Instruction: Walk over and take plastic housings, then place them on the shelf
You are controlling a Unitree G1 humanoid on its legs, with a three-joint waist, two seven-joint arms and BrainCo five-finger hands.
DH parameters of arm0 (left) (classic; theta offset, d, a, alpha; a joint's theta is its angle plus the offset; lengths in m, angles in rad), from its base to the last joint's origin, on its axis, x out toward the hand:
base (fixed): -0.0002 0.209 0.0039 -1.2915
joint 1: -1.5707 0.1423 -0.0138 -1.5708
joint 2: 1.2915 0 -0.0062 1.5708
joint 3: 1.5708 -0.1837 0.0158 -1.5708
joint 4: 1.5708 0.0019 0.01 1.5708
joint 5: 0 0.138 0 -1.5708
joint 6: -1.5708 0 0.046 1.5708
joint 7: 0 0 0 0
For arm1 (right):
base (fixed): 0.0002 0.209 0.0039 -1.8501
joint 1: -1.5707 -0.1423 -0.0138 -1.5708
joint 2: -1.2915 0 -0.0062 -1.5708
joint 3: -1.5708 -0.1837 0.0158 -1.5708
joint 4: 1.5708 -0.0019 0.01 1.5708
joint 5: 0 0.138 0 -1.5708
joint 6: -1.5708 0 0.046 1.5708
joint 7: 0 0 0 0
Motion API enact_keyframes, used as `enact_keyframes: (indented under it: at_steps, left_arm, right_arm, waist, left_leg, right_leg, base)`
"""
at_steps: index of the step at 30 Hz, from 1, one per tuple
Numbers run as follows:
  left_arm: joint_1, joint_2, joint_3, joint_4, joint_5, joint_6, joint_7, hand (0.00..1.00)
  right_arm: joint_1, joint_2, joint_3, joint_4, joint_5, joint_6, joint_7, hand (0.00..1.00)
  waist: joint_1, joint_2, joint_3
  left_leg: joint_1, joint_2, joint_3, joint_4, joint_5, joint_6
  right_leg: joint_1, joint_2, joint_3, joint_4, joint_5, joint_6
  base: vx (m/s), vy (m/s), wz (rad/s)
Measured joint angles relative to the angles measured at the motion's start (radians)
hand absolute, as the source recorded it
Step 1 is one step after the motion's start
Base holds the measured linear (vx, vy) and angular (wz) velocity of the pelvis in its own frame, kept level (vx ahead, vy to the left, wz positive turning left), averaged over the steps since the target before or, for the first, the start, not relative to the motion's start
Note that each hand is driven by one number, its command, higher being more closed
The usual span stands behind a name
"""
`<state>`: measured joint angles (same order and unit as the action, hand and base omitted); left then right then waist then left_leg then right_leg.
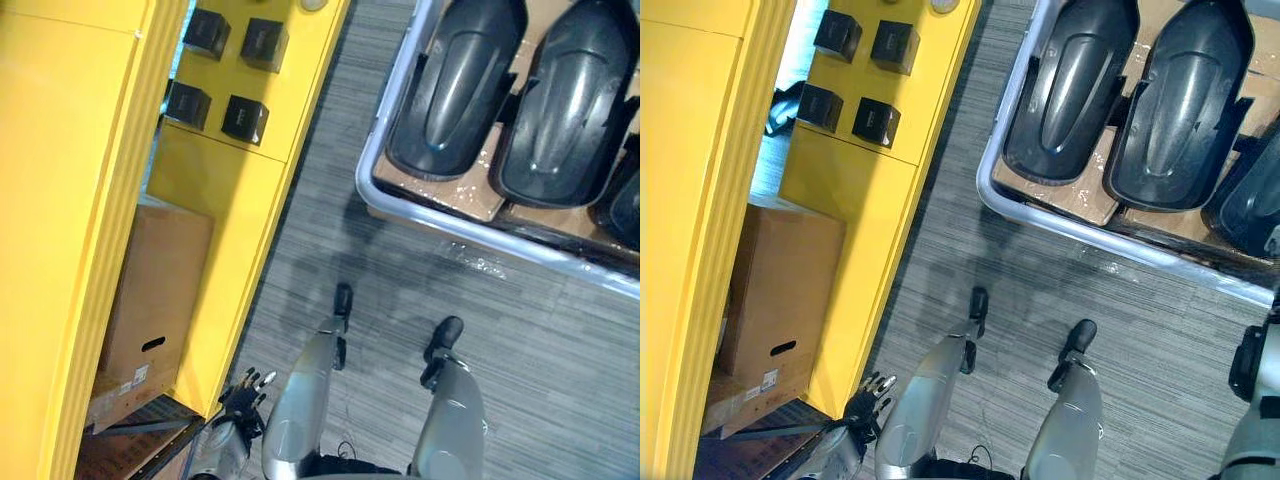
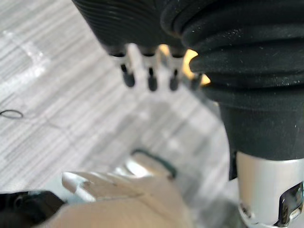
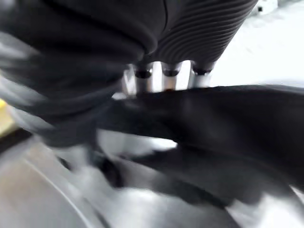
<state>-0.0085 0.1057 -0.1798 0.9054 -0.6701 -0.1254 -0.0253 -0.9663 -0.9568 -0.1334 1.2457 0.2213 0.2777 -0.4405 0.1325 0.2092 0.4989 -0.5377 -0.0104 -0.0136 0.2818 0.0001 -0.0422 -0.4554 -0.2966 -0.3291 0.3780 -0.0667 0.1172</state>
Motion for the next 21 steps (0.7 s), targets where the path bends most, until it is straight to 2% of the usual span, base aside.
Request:
enact_keyframes:
  at_steps: [6, 13, 18, 20, 21]
  left_arm:
    - [0.0, 0.0, 0.0, -0.003, 0.001, -0.002, -0.001, 0.0]
    - [0.009, 0.007, 0.003, -0.03, 0.0, -0.005, -0.002, 0.0]
    - [0.014, 0.015, 0.035, -0.056, -0.003, -0.012, -0.001, 0.0]
    - [0.025, 0.013, 0.044, -0.074, -0.029, -0.029, -0.001, 0.0]
    - [0.038, 0.012, 0.053, -0.094, -0.049, -0.046, -0.001, 0.0]
  right_arm:
    - [0.003, 0.033, 0.003, -0.001, -0.089, -0.075, -0.024, 1.0]
    - [0.022, 0.055, 0.056, -0.095, -0.199, -0.104, -0.033, 1.0]
    - [0.05, 0.073, 0.076, -0.259, -0.239, -0.142, -0.054, 1.0]
    - [0.074, 0.088, 0.075, -0.303, -0.246, -0.146, -0.064, 1.0]
    - [0.103, 0.106, 0.074, -0.348, -0.247, -0.146, -0.065, 1.0]
  waist:
    - [-0.006, 0.0, 0.0]
    - [-0.022, -0.011, 0.007]
    - [-0.041, -0.048, 0.031]
    - [-0.044, -0.066, 0.035]
    - [-0.05, -0.084, 0.037]
  left_leg:
    - [0.014, 0.006, 0.012, 0.003, 0.0, 0.0]
    - [0.067, 0.023, 0.021, 0.006, -0.003, -0.002]
    - [0.109, 0.042, 0.024, 0.006, -0.009, -0.01]
    - [0.124, 0.047, 0.024, 0.009, -0.014, -0.011]
    - [0.139, 0.052, 0.024, 0.016, -0.023, -0.013]
  right_leg:
    - [0.004, 0.002, 0.01, 0.008, -0.002, -0.002]
    - [0.059, 0.02, 0.017, -0.008, 0.0, -0.002]
    - [0.102, 0.039, 0.017, -0.022, -0.001, -0.004]
    - [0.119, 0.045, 0.017, -0.022, -0.001, -0.004]
    - [0.141, 0.051, 0.016, -0.026, -0.001, -0.005]
  base:
    - [0.02, -0.002, -0.06]
    - [0.0, 0.003, -0.07]
    - [-0.01, -0.008, -0.08]
    - [0.03, -0.009, -0.03]
    - [0.04, -0.002, -0.02]
